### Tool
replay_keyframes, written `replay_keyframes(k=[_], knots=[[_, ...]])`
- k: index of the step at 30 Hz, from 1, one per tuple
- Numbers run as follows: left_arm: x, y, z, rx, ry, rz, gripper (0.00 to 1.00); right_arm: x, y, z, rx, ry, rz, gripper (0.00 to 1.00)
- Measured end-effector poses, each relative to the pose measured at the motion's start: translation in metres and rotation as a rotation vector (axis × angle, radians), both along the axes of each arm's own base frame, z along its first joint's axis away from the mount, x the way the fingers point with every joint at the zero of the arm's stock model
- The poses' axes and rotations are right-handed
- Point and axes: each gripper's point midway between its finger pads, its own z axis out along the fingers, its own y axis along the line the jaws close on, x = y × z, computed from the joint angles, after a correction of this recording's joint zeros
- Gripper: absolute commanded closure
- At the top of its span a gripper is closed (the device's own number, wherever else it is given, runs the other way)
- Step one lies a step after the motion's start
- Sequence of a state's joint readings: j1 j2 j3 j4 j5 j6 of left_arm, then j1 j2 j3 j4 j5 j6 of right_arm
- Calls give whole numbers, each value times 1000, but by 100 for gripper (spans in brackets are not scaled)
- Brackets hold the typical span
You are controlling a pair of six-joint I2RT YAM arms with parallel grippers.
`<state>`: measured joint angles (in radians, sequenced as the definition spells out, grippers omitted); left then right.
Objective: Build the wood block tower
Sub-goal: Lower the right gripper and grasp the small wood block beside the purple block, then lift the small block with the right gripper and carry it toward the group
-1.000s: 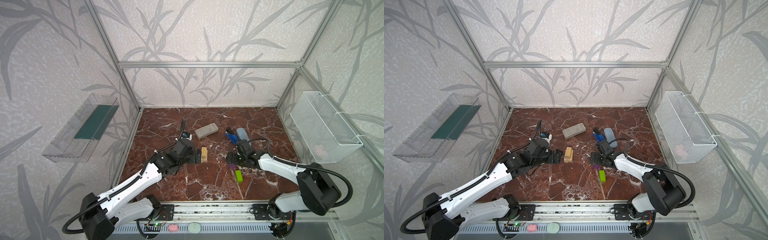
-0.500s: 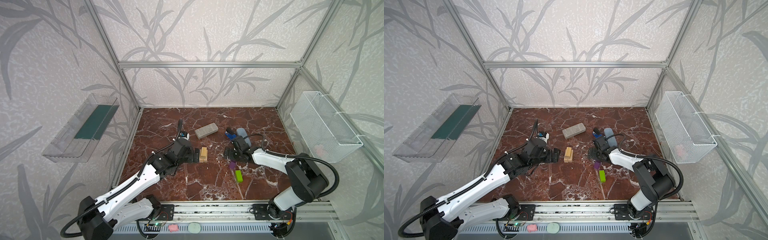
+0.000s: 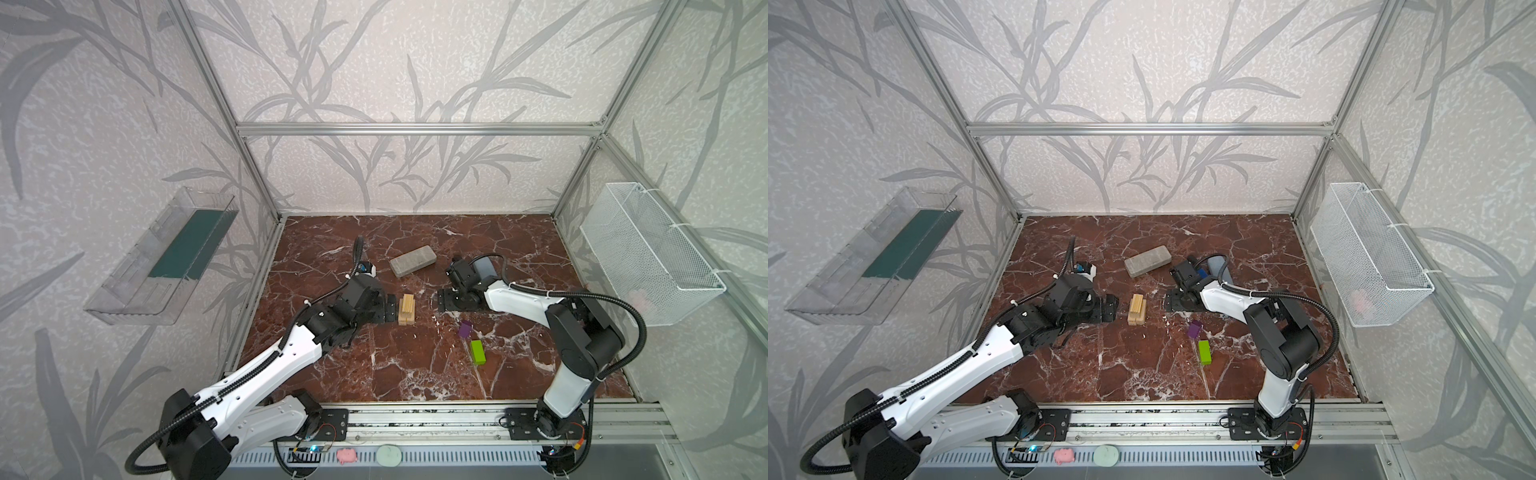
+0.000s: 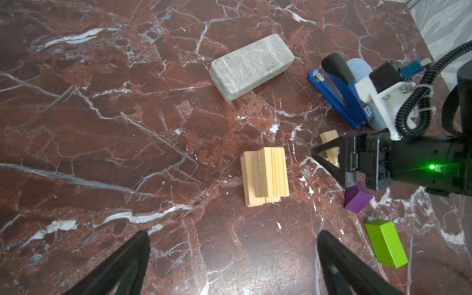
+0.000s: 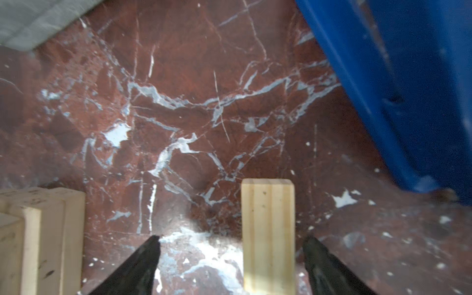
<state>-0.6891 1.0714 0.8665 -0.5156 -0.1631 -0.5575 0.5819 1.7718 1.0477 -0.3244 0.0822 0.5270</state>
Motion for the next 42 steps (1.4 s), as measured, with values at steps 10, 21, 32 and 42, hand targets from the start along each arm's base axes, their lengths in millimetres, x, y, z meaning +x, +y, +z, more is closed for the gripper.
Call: replay_keyframes(k=[10, 21, 32, 42], knots=[[2, 2, 0, -19, 10, 18, 0, -2, -7, -9, -94, 59, 49, 45], [1, 1, -1, -34, 21, 15, 0, 1, -10, -15, -153, 79, 81, 51], [1, 3, -3, -38, 28, 18, 0, 4, -8, -15, -163, 68, 111, 62], [1, 3, -3, -52, 35, 21, 0, 3, -5, -15, -171, 59, 137, 72]])
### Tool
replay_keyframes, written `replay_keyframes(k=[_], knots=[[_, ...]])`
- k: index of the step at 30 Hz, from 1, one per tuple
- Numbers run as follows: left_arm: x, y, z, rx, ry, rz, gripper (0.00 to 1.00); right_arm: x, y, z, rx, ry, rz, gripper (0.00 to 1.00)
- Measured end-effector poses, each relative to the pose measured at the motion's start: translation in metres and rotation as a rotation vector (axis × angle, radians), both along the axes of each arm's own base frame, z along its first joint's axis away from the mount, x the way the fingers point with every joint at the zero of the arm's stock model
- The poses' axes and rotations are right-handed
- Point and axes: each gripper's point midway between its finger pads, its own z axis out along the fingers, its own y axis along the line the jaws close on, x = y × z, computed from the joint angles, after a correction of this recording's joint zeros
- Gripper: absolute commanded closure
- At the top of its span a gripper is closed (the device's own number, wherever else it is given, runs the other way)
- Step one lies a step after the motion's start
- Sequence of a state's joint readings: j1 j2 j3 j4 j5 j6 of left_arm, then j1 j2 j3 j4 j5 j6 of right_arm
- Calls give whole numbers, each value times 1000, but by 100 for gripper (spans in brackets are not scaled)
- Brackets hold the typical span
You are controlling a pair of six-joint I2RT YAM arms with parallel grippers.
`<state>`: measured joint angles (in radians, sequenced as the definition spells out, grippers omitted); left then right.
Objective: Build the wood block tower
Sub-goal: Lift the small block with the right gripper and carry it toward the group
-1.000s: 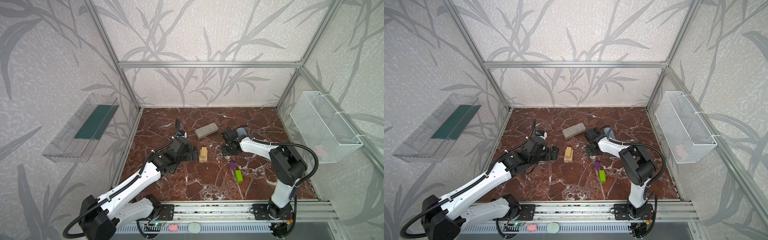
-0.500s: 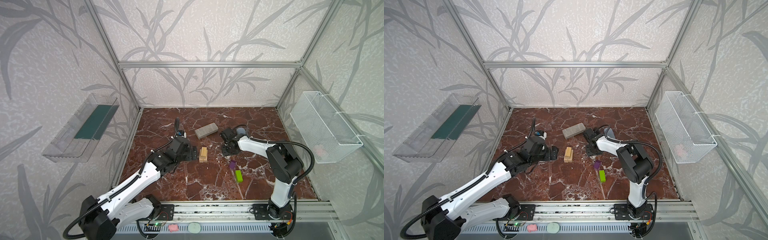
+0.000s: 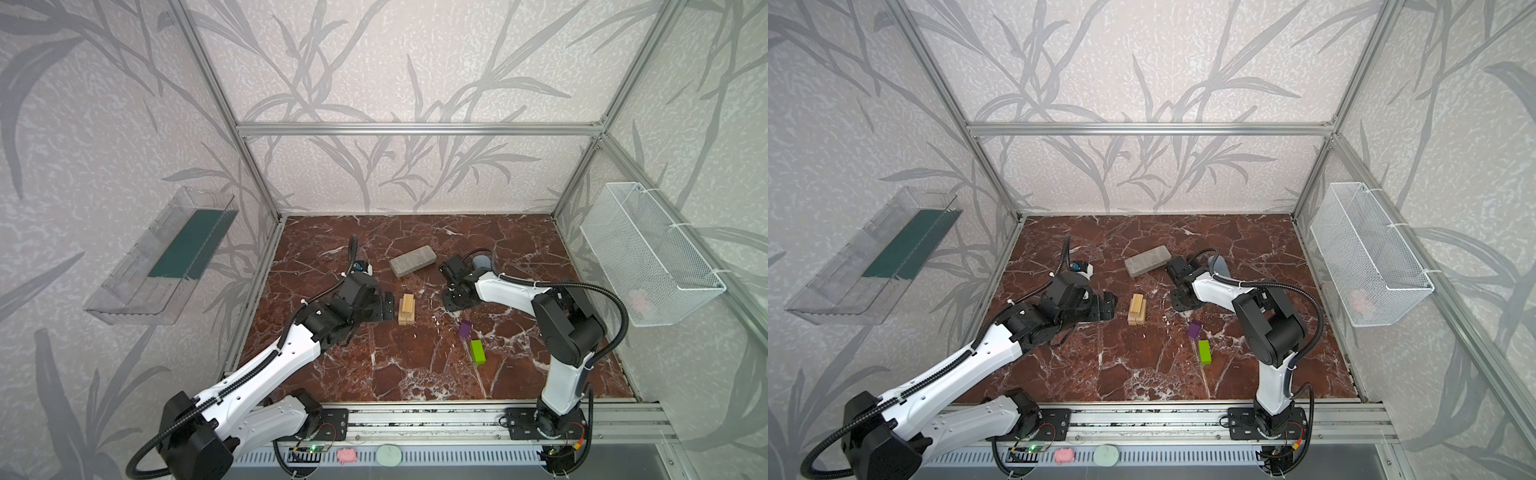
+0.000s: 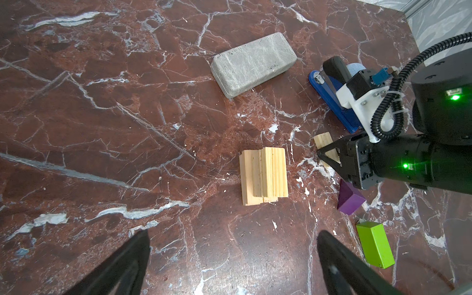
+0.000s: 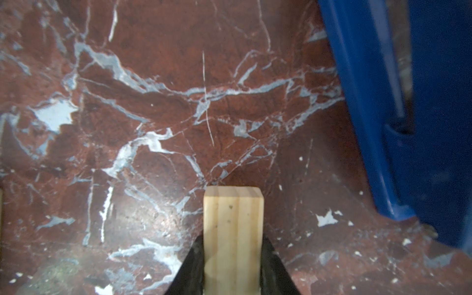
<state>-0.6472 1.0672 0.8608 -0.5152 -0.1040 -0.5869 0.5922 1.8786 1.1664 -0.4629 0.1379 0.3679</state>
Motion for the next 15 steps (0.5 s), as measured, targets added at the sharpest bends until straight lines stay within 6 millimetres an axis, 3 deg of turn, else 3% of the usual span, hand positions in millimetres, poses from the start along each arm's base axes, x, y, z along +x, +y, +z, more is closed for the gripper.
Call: replay_keyframes(k=[7, 15], knots=[[-3, 5, -3, -14, 0, 14, 0, -9, 4, 13, -6, 3, 2, 73], [-7, 10, -12, -42, 10, 35, 0, -13, 30, 68, 39, -59, -34, 73]])
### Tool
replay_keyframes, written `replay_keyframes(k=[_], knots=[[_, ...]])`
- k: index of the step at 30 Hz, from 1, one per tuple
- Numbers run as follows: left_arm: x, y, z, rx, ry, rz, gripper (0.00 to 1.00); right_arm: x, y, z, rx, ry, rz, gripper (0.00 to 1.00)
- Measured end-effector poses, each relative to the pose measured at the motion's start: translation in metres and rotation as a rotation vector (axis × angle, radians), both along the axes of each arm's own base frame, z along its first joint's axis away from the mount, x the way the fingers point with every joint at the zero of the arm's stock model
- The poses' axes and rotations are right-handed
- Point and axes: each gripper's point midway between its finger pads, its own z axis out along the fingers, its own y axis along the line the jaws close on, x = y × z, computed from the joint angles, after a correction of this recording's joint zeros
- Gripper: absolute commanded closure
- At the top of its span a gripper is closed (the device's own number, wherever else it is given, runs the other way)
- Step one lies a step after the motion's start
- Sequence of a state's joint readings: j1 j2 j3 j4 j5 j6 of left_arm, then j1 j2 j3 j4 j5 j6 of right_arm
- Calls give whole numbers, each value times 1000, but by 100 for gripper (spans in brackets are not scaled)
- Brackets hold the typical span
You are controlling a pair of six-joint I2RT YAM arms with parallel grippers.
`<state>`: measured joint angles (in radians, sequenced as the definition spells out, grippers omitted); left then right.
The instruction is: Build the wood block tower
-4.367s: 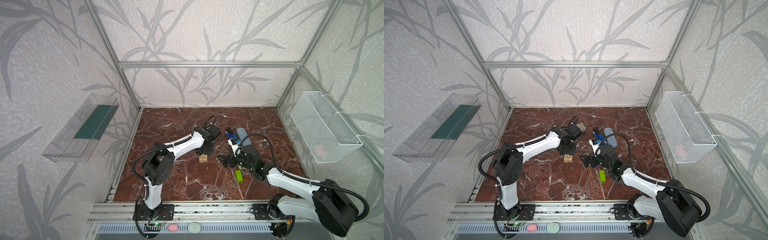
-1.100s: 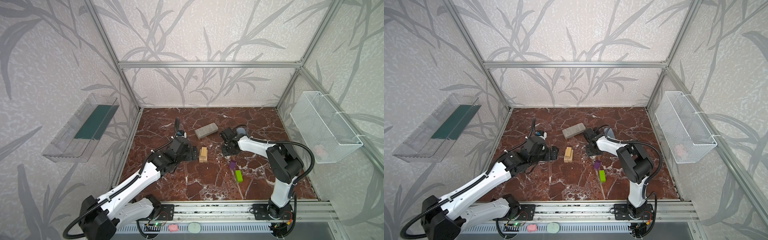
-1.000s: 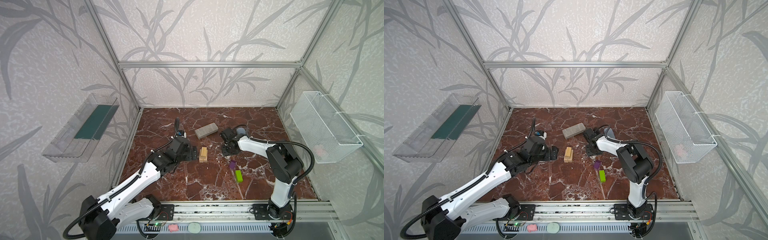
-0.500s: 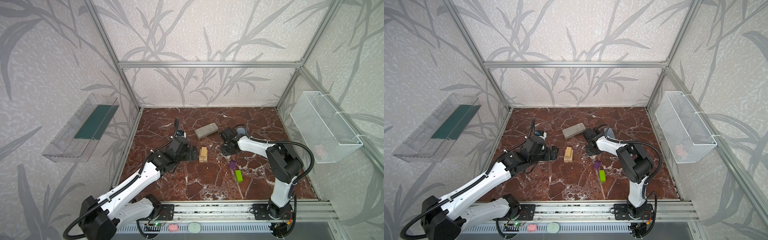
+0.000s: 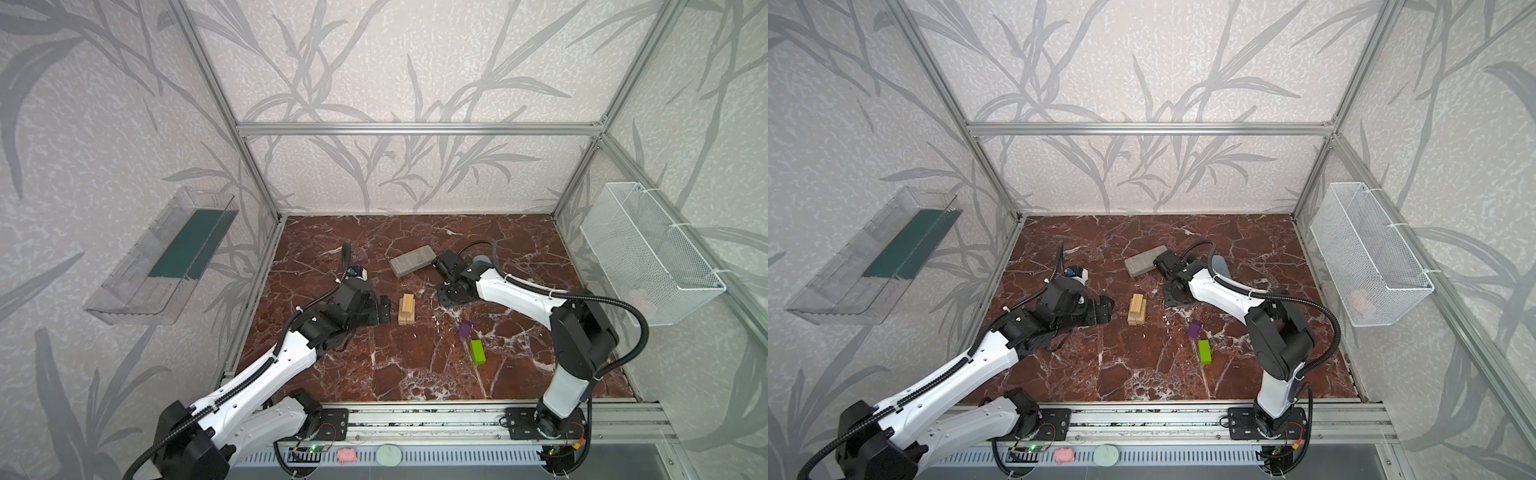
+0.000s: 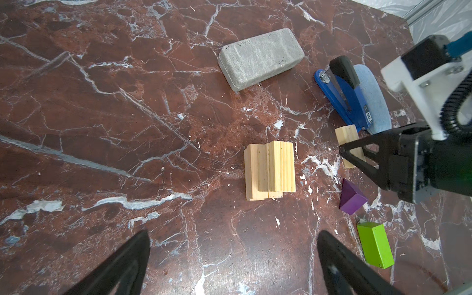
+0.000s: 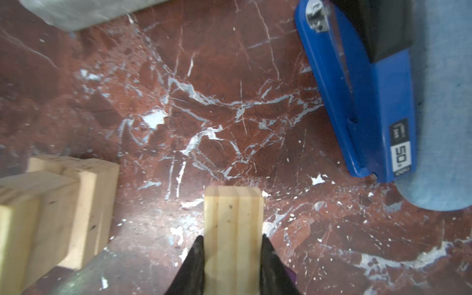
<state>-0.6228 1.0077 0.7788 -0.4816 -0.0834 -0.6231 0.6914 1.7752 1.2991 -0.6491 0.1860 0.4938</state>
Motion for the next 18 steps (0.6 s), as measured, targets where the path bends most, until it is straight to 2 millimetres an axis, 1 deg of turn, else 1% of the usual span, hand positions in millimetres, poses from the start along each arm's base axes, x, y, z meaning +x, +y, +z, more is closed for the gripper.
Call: replay_keyframes(k=[3, 8, 11, 15, 18], knots=[[-1, 2, -3, -12, 0, 7, 0, -6, 11, 14, 14, -5, -9, 73], [-3, 7, -13, -20, 9, 20, 0, -22, 31, 30, 30, -3, -23, 74], [-3, 12, -17, -29, 12, 36, 0, -31, 49, 47, 51, -20, -23, 74], [-4, 18, -24, -34, 16, 57, 0, -36, 75, 72, 98, -66, -29, 77], [-5, 22, -28, -34, 18, 71, 0, -39, 90, 79, 118, -88, -43, 77]])
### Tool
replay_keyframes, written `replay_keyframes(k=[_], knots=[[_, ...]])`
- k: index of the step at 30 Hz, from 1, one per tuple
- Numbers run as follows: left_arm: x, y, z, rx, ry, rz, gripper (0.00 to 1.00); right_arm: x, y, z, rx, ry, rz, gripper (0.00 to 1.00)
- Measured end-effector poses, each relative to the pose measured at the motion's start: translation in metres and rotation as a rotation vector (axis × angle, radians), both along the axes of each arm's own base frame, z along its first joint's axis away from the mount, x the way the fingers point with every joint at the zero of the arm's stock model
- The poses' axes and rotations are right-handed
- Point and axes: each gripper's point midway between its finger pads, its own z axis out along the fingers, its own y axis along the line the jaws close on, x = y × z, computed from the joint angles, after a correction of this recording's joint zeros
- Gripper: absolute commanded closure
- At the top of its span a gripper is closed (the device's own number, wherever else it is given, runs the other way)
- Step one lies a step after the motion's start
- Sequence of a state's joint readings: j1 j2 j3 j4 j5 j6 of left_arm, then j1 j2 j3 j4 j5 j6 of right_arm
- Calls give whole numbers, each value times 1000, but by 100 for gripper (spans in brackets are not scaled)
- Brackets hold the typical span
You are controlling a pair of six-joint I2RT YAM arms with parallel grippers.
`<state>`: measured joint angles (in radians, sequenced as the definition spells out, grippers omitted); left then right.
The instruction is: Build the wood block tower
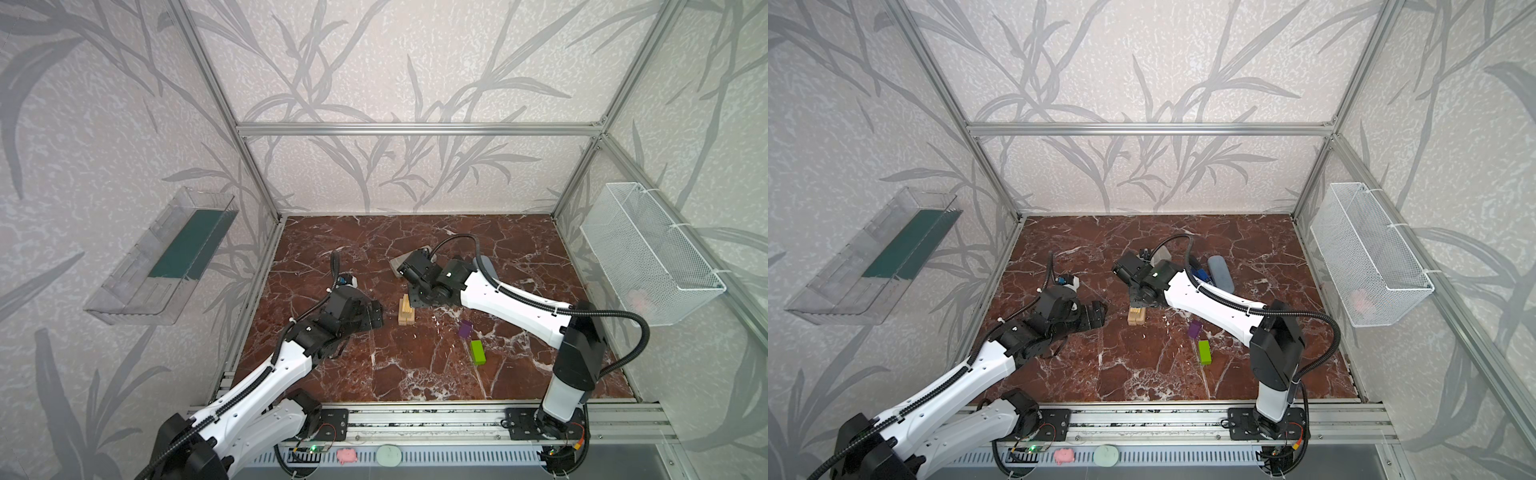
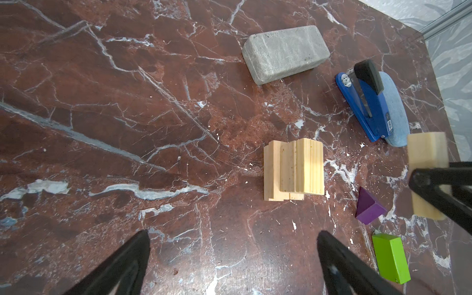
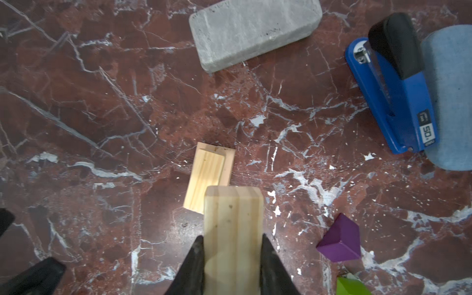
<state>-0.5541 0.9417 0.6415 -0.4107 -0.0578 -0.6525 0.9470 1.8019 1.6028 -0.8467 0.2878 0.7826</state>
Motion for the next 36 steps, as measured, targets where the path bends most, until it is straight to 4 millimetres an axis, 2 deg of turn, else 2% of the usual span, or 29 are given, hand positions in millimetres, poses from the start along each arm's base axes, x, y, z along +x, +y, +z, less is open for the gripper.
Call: replay_keyframes(k=[5, 20, 36], knots=[[-1, 6, 2, -14, -17, 21, 0, -3, 13, -8, 1, 10, -43, 77], [-5, 18, 4, -33, -46, 70, 0, 4, 27, -47, 1, 57, -168, 77], [-3, 24, 3, -23, -47, 98, 0, 12, 37, -58, 15, 54, -183, 76]])
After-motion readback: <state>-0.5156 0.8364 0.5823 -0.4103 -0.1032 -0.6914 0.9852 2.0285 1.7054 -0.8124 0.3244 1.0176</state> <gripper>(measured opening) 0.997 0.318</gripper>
